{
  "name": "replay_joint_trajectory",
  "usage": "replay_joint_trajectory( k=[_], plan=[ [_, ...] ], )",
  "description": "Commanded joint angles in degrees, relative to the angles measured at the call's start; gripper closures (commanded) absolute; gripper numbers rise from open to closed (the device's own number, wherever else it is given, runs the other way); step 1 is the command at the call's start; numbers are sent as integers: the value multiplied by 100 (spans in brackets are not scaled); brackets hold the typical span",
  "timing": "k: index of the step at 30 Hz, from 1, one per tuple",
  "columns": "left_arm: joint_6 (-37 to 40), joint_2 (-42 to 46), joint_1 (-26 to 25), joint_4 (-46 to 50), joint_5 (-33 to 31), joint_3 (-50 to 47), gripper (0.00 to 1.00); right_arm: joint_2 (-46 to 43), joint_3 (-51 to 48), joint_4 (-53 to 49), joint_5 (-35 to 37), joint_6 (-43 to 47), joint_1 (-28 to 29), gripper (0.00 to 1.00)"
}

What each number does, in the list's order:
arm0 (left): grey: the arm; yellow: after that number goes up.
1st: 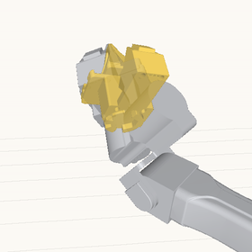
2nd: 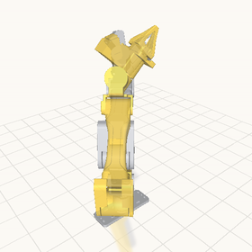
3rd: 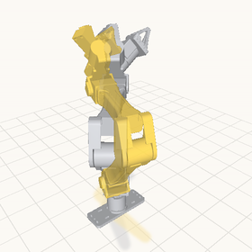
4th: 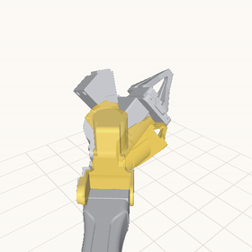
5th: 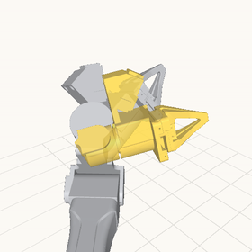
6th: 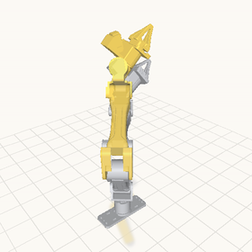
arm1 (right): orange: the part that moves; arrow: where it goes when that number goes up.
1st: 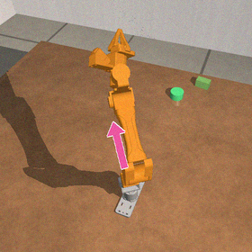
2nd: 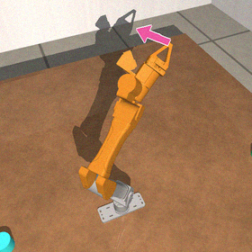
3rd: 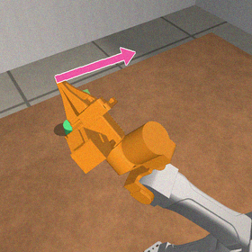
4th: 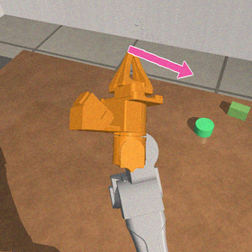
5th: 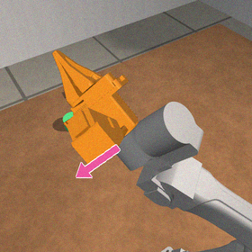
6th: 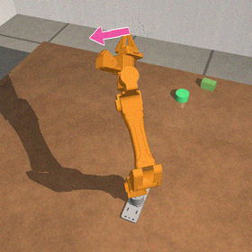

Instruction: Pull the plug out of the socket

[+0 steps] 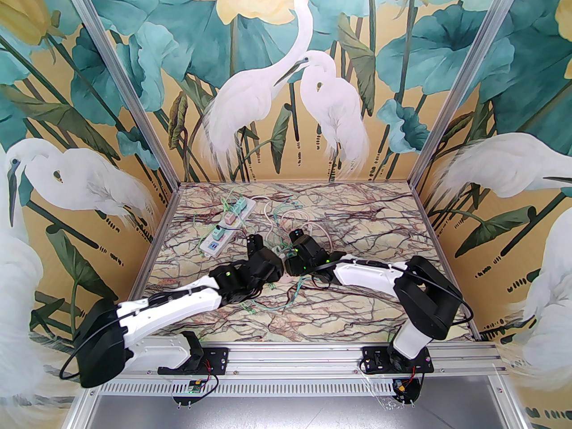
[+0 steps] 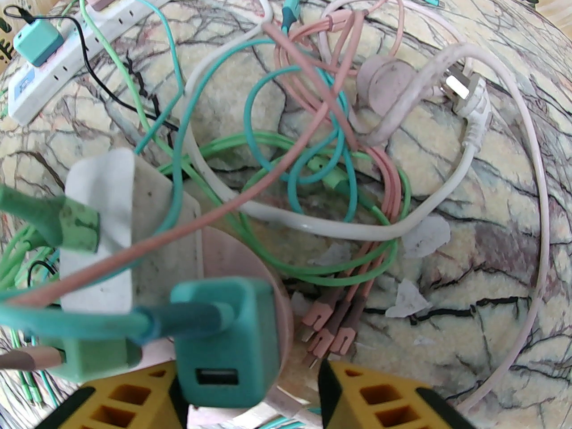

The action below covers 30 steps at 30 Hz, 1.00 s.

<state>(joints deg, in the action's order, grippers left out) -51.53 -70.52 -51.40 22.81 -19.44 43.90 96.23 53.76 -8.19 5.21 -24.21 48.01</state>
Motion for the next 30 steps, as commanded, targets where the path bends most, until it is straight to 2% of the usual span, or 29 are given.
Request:
replay_joint_trajectory(
  k=[1,5,16,21,25,30],
  plan=[
    [-168,194,438,-414,757,-366,46,74,186,0,239,219,115,46],
    [-200,200,790,-767,1240,-501,47,106,210,60,314,375,170,47],
    [-256,-252,1239,-1163,1641,-527,50,247,279,179,303,665,179,53],
    [-324,-367,1301,-1161,1680,-516,52,311,287,195,354,752,185,54],
    [-362,-97,1303,-1031,1538,-610,51,286,289,160,358,717,171,54],
    [-270,180,1307,-710,1339,-601,50,-183,158,137,137,670,152,50]
  ],
)
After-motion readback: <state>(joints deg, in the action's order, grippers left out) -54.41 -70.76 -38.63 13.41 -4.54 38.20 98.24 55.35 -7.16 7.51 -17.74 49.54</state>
